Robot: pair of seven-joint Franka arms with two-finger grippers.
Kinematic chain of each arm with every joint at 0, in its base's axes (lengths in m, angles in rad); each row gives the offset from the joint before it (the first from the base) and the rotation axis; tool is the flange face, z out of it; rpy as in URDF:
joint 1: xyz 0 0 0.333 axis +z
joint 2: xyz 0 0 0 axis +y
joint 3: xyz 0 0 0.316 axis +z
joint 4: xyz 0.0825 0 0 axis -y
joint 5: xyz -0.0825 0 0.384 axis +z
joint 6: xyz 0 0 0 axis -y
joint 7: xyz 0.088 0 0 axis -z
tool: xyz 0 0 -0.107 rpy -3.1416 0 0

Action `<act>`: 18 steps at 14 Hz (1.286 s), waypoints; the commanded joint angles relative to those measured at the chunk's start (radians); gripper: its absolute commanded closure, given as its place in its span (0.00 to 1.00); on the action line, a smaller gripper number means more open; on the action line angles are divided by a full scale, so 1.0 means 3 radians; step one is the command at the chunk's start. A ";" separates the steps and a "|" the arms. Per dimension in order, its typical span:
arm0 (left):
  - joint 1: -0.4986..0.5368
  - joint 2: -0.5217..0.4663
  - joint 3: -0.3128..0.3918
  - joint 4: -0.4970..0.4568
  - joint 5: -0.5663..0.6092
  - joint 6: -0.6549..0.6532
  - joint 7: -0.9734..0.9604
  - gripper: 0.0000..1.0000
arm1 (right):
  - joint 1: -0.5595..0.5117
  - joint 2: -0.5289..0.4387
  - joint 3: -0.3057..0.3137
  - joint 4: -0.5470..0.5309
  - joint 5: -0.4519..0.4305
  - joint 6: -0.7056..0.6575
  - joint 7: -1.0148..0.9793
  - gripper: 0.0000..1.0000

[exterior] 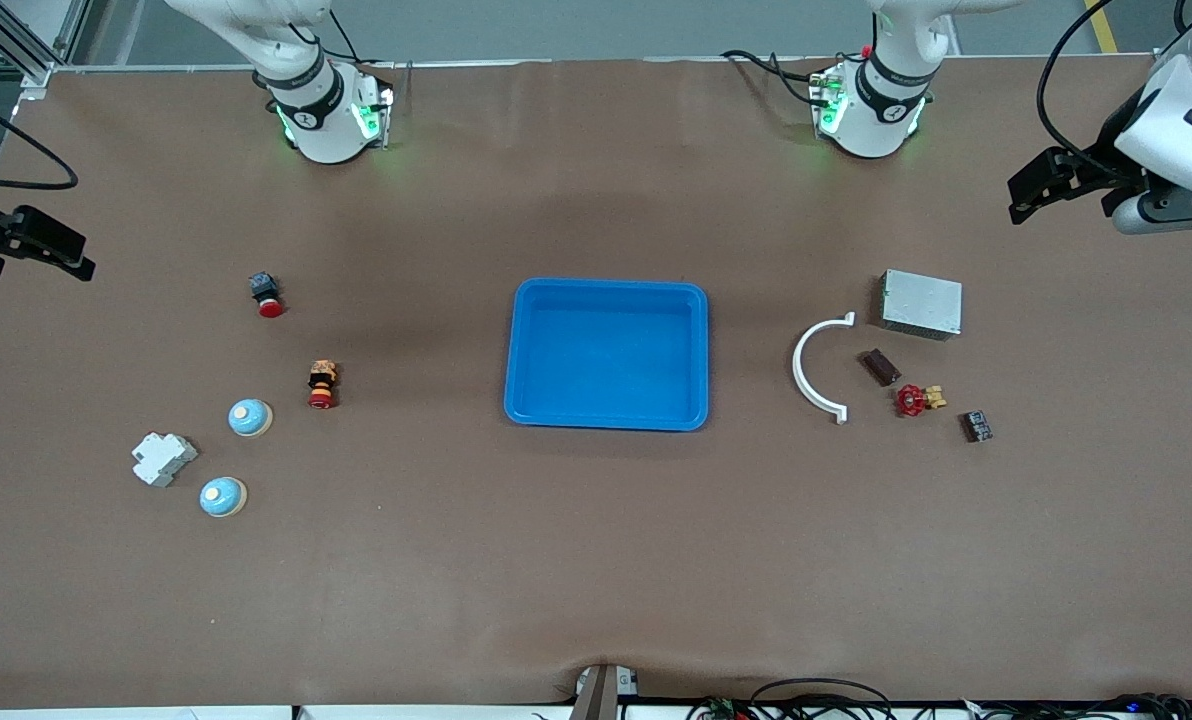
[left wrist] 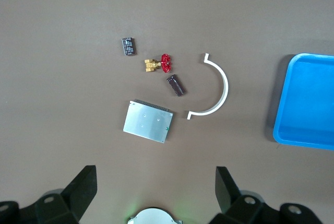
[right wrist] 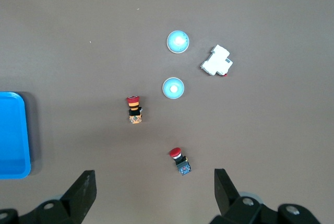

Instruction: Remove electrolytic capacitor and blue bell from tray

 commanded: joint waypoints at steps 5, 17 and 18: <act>0.0013 -0.0030 -0.0002 0.0059 -0.0033 -0.0034 0.0053 0.00 | -0.0059 -0.0120 0.0021 -0.0122 0.0090 0.0017 -0.0001 0.00; 0.0013 0.0057 0.0003 0.0192 -0.0033 -0.0039 0.0049 0.00 | 0.0038 -0.0146 -0.0030 -0.0122 0.0136 0.0043 -0.0001 0.00; 0.0013 0.0052 0.0003 0.0192 -0.0033 -0.0039 0.0049 0.00 | 0.0170 -0.0146 -0.0177 -0.0122 0.0136 0.0053 -0.0001 0.00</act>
